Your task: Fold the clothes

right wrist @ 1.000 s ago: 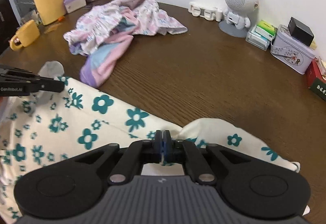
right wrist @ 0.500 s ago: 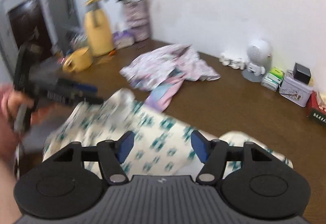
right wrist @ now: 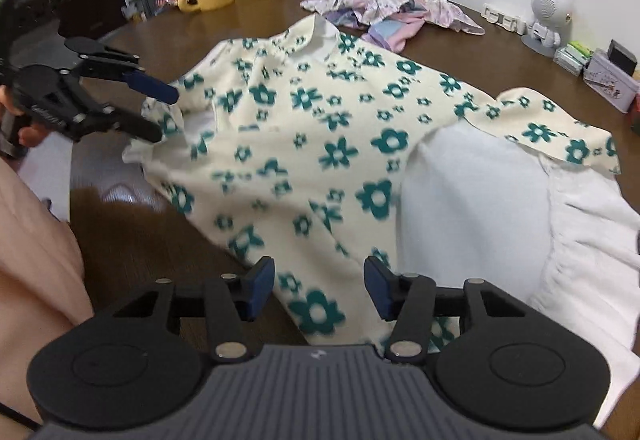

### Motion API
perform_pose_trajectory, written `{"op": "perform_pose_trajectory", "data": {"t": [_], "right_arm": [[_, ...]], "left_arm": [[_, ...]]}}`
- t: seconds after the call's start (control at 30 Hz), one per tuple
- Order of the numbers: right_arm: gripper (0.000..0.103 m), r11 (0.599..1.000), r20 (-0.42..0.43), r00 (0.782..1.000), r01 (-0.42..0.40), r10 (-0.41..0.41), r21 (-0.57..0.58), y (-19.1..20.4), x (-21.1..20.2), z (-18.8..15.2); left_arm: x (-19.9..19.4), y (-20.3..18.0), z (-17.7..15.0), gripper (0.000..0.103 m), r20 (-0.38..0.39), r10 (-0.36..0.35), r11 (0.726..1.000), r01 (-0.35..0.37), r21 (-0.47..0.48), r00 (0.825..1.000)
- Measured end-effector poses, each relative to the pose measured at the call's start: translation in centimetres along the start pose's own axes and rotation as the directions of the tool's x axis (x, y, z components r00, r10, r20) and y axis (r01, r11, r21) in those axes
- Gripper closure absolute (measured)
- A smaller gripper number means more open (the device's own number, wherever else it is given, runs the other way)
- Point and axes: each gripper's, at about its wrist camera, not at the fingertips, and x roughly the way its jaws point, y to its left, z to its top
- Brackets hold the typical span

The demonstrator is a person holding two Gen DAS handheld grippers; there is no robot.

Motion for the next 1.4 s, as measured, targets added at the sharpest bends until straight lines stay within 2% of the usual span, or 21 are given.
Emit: {"op": "perform_pose_trajectory", "data": {"t": [0.1, 0.3, 0.37, 0.43, 0.5, 0.67, 0.7, 0.73, 0.77, 0.93, 1.1, 1.27, 1.37, 1.4], "right_arm": [[0.052, 0.999, -0.014, 0.999, 0.032, -0.032, -0.015, -0.4, -0.8, -0.9], [0.052, 0.998, -0.025, 0.998, 0.060, -0.060, 0.013, -2.4, -1.6, -2.1], [0.052, 0.999, -0.030, 0.998, 0.049, -0.049, -0.007, -2.2, -1.5, -2.5], [0.053, 0.998, -0.032, 0.998, 0.048, -0.050, -0.050, -1.3, -1.6, -3.0], [0.058, 0.995, -0.033, 0.998, 0.053, -0.056, -0.082, -0.8, -1.9, -3.4], [0.076, 0.994, -0.051, 0.996, 0.071, -0.076, -0.085, -1.0, -1.7, -4.5], [0.078, 0.994, -0.048, 0.996, 0.071, -0.075, -0.082, -1.1, -1.7, -4.6], [0.082, 0.994, -0.043, 0.996, 0.069, -0.073, -0.081, -1.2, -1.8, -4.7], [0.091, 0.994, -0.038, 0.997, 0.067, -0.070, -0.083, -1.3, -1.9, -4.8], [0.096, 0.987, -0.029, 0.999, 0.037, -0.042, -0.155, -1.5, -2.9, -5.1], [0.096, 0.985, -0.036, 0.999, -0.003, -0.003, -0.175, -1.7, -3.5, -5.3], [0.096, 0.984, -0.048, 0.999, -0.008, -0.001, -0.179, -1.5, -2.8, -5.6], [0.094, 0.986, -0.045, 0.999, -0.005, -0.003, -0.166, -1.7, -3.0, -5.6], [0.093, 0.988, -0.038, 0.999, -0.007, 0.001, -0.155, -1.8, -3.2, -5.6]], "left_arm": [[0.6, -1.2, -0.6, 0.048, -0.042, -0.006, 1.000, 0.007, 0.026, 0.999], [1.0, -0.9, -1.2, 0.049, -0.090, -0.067, 0.995, 0.059, -0.085, 0.994], [1.4, -0.8, -1.3, 0.053, -0.103, -0.071, 0.992, 0.059, -0.115, 0.992], [1.6, -0.7, -1.4, 0.065, -0.120, -0.075, 0.989, 0.058, -0.139, 0.990], [1.8, -0.6, -1.5, 0.069, -0.131, -0.088, 0.984, 0.066, -0.163, 0.987], [2.1, -0.3, -1.2, 0.071, -0.138, -0.087, 0.980, 0.061, -0.188, 0.987], [2.2, -0.3, -1.2, 0.078, -0.140, -0.086, 0.980, 0.058, -0.189, 0.986], [2.3, -0.2, -1.1, 0.098, -0.143, -0.084, 0.980, 0.056, -0.190, 0.986], [2.3, -0.1, -1.2, 0.100, -0.146, -0.088, 0.980, 0.059, -0.192, 0.985], [1.9, 0.2, -1.3, 0.101, -0.154, -0.068, 0.988, 0.045, -0.148, 0.986], [1.7, 0.4, -1.6, 0.101, -0.173, -0.068, 0.991, 0.046, -0.126, 0.982], [1.7, 0.5, -1.2, 0.099, -0.181, -0.066, 0.992, 0.046, -0.117, 0.981], [0.8, 0.7, -0.9, 0.082, -0.147, -0.062, 0.992, 0.044, -0.121, 0.987], [0.3, 0.8, -0.8, 0.073, -0.126, -0.060, 0.991, 0.044, -0.124, 0.990]]}}
